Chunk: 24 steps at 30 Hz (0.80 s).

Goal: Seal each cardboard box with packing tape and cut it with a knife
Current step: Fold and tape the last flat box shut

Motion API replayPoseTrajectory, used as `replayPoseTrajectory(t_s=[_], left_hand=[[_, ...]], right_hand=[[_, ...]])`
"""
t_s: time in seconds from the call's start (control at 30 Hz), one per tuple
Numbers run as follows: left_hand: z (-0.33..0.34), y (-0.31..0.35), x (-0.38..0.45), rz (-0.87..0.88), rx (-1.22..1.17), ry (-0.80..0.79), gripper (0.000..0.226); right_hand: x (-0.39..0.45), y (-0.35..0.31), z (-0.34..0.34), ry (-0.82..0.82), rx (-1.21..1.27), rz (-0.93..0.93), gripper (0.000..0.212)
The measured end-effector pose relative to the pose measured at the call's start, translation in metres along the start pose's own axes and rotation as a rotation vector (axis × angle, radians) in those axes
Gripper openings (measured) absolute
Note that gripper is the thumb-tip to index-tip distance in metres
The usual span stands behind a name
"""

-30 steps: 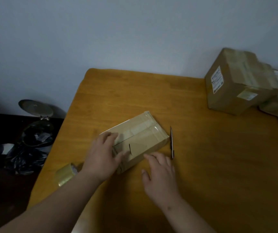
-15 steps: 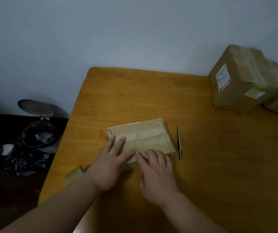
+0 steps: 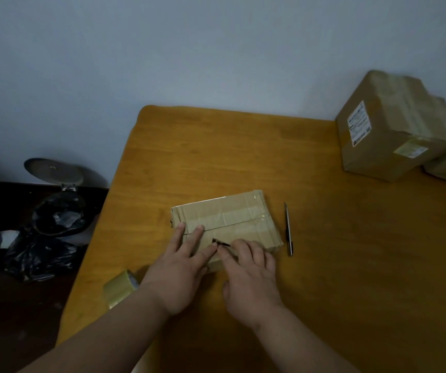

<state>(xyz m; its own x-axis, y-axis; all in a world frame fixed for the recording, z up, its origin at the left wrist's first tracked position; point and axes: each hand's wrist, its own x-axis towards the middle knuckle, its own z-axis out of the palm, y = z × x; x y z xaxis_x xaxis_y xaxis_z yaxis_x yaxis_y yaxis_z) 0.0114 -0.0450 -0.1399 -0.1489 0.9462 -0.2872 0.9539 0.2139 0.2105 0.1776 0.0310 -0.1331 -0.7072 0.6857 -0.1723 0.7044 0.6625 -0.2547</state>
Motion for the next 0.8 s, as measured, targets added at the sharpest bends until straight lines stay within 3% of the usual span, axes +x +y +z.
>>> replayPoseTrajectory(t_s=[0.17,0.27,0.6,0.7,0.8], left_hand=[[0.000,-0.003,-0.004,0.023,0.005,-0.004,0.061],[-0.002,-0.008,-0.004,0.038,-0.041,-0.019,0.063],[-0.023,-0.011,0.008,0.023,-0.031,-0.092,0.068],[-0.041,-0.008,0.009,0.012,-0.185,-0.056,0.067],[-0.060,-0.015,0.003,-0.174,-0.617,0.160,0.057]], right_hand=[[-0.003,0.006,-0.001,0.004,0.086,-0.008,0.079],[-0.005,0.015,-0.005,0.069,0.134,0.011,0.069],[-0.010,0.004,-0.008,0.078,0.052,0.028,0.057],[-0.014,0.002,-0.008,0.089,0.026,0.022,0.058],[-0.013,0.004,-0.013,0.103,0.043,0.010,0.054]])
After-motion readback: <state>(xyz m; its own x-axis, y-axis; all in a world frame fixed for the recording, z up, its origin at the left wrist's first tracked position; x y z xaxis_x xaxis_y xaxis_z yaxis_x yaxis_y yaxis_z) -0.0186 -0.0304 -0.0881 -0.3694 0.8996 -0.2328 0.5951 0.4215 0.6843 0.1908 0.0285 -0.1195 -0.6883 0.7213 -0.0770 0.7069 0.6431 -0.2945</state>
